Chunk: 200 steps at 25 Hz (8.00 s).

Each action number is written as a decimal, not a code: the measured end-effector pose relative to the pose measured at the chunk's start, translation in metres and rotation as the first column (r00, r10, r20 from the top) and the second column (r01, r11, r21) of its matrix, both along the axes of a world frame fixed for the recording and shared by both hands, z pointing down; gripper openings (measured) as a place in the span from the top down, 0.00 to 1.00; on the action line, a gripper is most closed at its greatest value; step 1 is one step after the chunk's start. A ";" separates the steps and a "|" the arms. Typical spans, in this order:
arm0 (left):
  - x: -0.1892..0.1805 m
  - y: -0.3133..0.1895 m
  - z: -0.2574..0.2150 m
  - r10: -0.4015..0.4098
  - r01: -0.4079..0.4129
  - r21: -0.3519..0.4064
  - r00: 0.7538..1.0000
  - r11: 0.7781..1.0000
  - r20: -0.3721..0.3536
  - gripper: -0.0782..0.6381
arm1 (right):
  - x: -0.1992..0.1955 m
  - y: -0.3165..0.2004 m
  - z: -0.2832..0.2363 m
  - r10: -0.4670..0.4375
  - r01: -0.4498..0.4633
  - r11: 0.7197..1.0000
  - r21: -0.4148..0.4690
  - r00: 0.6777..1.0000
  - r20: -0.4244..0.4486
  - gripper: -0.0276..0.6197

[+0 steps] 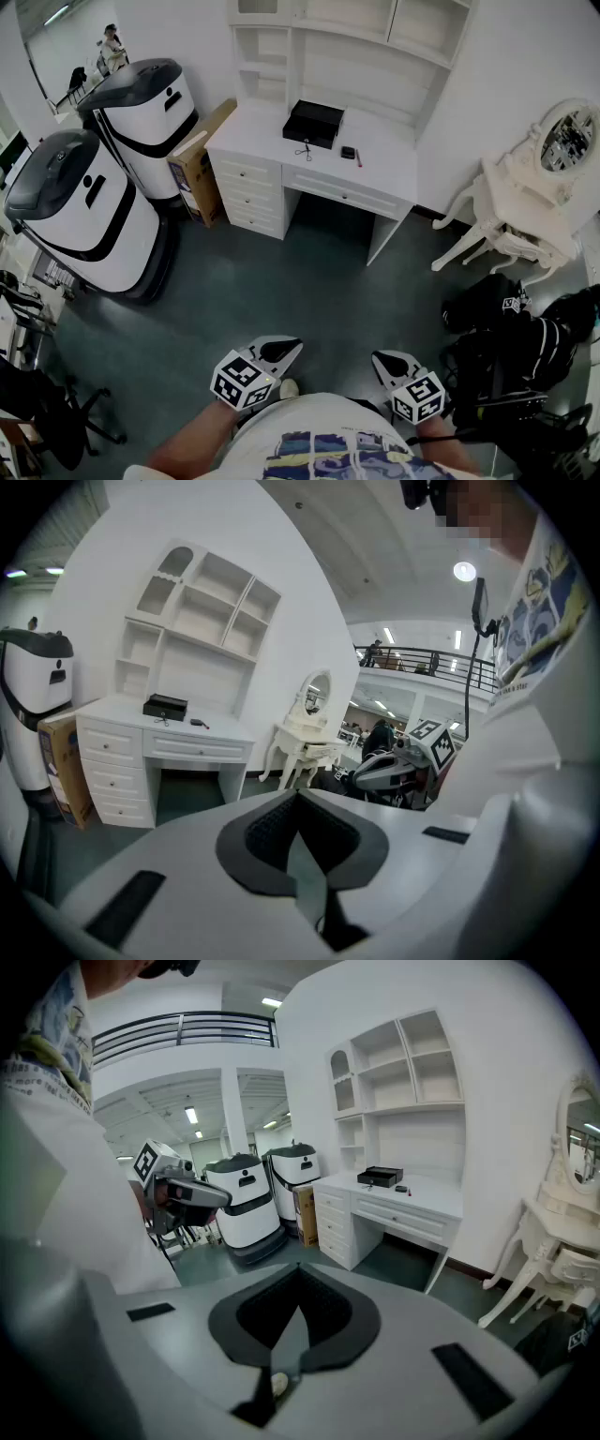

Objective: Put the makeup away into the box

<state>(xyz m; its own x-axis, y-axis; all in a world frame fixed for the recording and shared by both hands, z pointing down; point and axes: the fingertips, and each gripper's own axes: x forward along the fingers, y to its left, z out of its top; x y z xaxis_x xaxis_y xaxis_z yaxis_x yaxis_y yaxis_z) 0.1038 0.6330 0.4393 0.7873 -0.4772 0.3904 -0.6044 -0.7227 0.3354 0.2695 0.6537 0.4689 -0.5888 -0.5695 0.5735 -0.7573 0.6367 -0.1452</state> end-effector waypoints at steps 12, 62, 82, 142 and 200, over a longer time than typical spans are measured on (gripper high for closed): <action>-0.064 -0.013 0.006 -0.056 0.056 -0.012 0.998 0.998 0.001 0.87 | -0.065 -0.028 0.003 -0.085 0.085 0.996 -0.010 0.996 -0.022 0.92; -0.175 -0.456 -0.002 -0.073 0.073 0.007 0.997 0.997 -0.003 0.87 | -0.151 -0.510 0.071 0.068 -0.069 0.998 -0.007 0.997 -0.040 0.82; -0.284 -0.589 -0.007 -0.016 0.016 -0.047 1.000 0.999 0.000 0.87 | -0.187 -0.699 0.118 0.274 -0.283 0.959 -0.022 0.942 -0.193 0.81; -0.254 -0.699 -0.021 -0.211 0.212 0.000 0.973 0.977 0.098 0.87 | -0.183 -0.874 0.094 -0.009 -0.006 0.996 -0.092 0.987 -0.159 0.90; -0.310 -0.690 -0.014 -0.292 0.297 -0.017 0.948 0.955 0.126 0.87 | -0.216 -0.936 0.159 -0.091 0.048 0.990 -0.133 0.936 -0.341 0.84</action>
